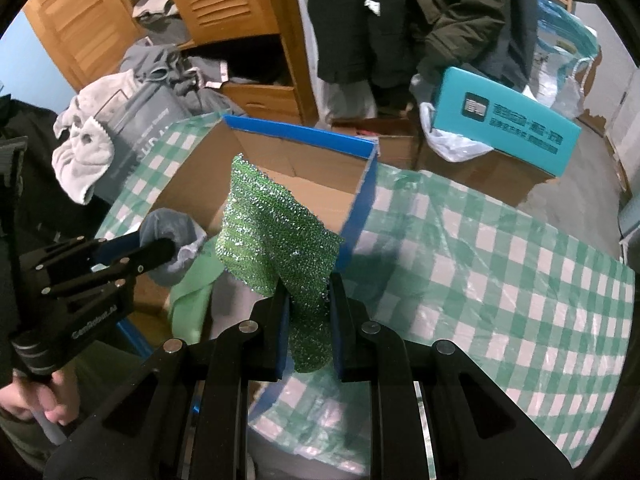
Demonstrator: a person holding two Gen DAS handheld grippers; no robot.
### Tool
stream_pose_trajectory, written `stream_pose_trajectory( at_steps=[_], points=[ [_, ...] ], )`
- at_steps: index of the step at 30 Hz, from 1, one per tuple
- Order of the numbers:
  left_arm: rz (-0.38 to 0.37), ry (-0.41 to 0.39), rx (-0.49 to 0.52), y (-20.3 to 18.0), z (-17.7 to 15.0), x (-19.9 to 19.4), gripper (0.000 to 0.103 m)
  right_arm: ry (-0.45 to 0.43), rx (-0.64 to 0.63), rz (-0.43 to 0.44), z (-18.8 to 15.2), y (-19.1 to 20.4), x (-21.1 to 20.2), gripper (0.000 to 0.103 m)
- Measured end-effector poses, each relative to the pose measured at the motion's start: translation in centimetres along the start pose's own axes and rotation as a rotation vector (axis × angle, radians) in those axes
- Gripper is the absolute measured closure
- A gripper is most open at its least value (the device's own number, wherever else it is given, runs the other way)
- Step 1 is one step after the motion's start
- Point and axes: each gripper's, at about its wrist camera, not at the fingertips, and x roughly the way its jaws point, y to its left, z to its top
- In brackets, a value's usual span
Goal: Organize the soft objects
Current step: 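Lift the grey cloth and green scrubber pad and carry both over the box, then open both grippers over the box to drop the cloth and scrubber pad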
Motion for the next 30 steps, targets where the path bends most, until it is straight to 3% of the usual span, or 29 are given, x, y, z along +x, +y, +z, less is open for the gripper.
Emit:
stream_pose_trajectory(
  at_steps=[11,17,19,22,24,30],
  points=[
    [0.055,0.06,-0.027,2.3,-0.7,2.0,0.081,0.038,-0.051,0.018,1.2,3.5,2.5,0.088],
    [0.088,0.052,-0.004,1.9,-1.0,1.8,0.076,0.076,-0.069,0.024,1.2,4.5,4.1,0.087],
    [0.086,0.054,-0.001,1.8,-1.0,1.7,0.075,0.081,-0.068,0.035,1.2,4.6,4.4,0.083],
    [0.087,0.054,-0.001,1.8,-1.0,1.6,0.066,0.086,-0.052,0.043,1.2,4.5,4.6,0.073],
    [0.095,0.041,0.003,1.7,-1.0,1.3,0.059,0.08,-0.036,0.04,1.2,4.2,4.5,0.057],
    [0.092,0.028,0.014,1.4,-1.0,0.7,0.057,0.053,-0.018,0.022,1.3,3.6,3.8,0.042]
  ],
)
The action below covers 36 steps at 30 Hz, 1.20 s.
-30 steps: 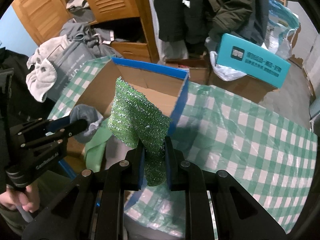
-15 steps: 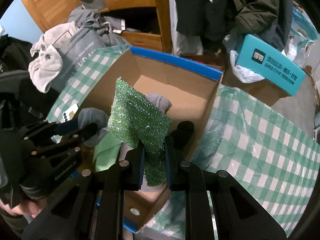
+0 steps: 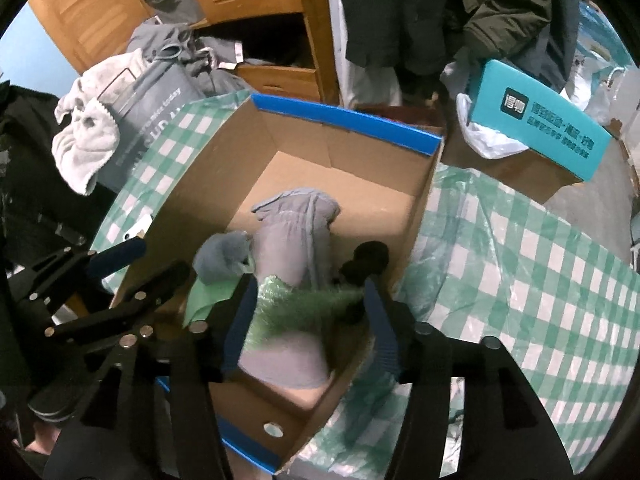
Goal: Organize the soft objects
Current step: 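Open both grippers over the box to drop the cloth and scrubber pad, then move both grippers back to the table toward the white plastic bundle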
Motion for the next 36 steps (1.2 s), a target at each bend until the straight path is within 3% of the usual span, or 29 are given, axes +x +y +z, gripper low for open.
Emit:
stream_pose_trajectory(
  at_steps=[16,36],
  points=[
    [-0.031,-0.013,0.072,-3.3,0.0,-1.3,0.056,-0.036,0.02,-0.038,-1.7,-2.7,-2.5,0.04],
    [-0.082,-0.004,0.2,-10.1,-0.1,-2.0,0.056,-0.048,0.092,-0.101,-6.0,-9.0,-5.7,0.04]
  ],
)
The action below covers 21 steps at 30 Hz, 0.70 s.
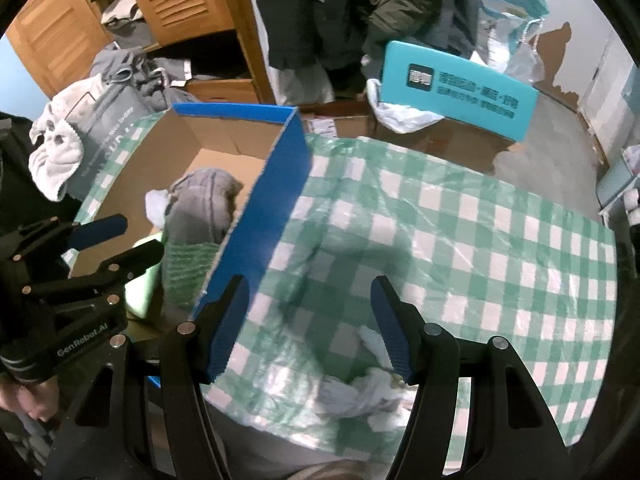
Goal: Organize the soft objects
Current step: 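Move both grippers back to the table toward the white plastic bundle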
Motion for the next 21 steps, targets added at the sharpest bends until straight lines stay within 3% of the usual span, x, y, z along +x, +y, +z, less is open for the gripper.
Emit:
stream_pose_trajectory(
  at_steps=[21],
  points=[
    [-0.082,0.066,0.145,-8.8,-0.2,1.2,0.056,0.064,0.126,-0.034,-4.1,-7.8,0.6,0.04]
  ],
)
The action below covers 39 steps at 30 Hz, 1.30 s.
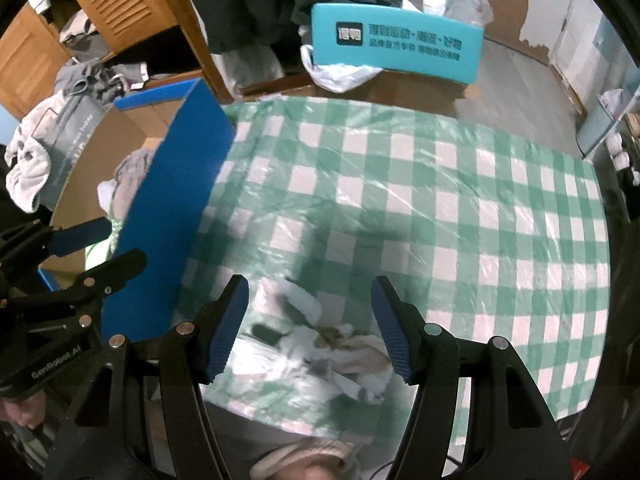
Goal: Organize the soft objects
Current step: 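Move both grippers back to the table toward the white plastic bundle, then close the right gripper on the white plastic bag bundle and lift it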
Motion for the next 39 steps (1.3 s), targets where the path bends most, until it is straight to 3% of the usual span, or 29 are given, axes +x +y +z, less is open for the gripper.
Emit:
stream_pose_trajectory(
  at_steps=[10,24,29,39],
  points=[
    [-0.019,0.065,0.021,-2.4,-1.3,2.1,0.056,0.029,0.006,-0.013,-2.6,-2.2,1.1,0.04],
    [0.024,0.111,0.072,-4.1,-3.1,4.4,0.056,0.143,-0.046,0.024,-5.4,-1.2,5.8,0.04],
    [0.029,0.127,0.083,-4.4,-3.3,5.0,0.056,0.174,-0.076,0.011,-6.2,-1.1,7.1,0.04],
    [0.031,0.148,0.083,-4.6,-3.2,5.8,0.056,0.171,0.002,-0.058,-5.6,-4.6,6.9,0.04]
  ],
)
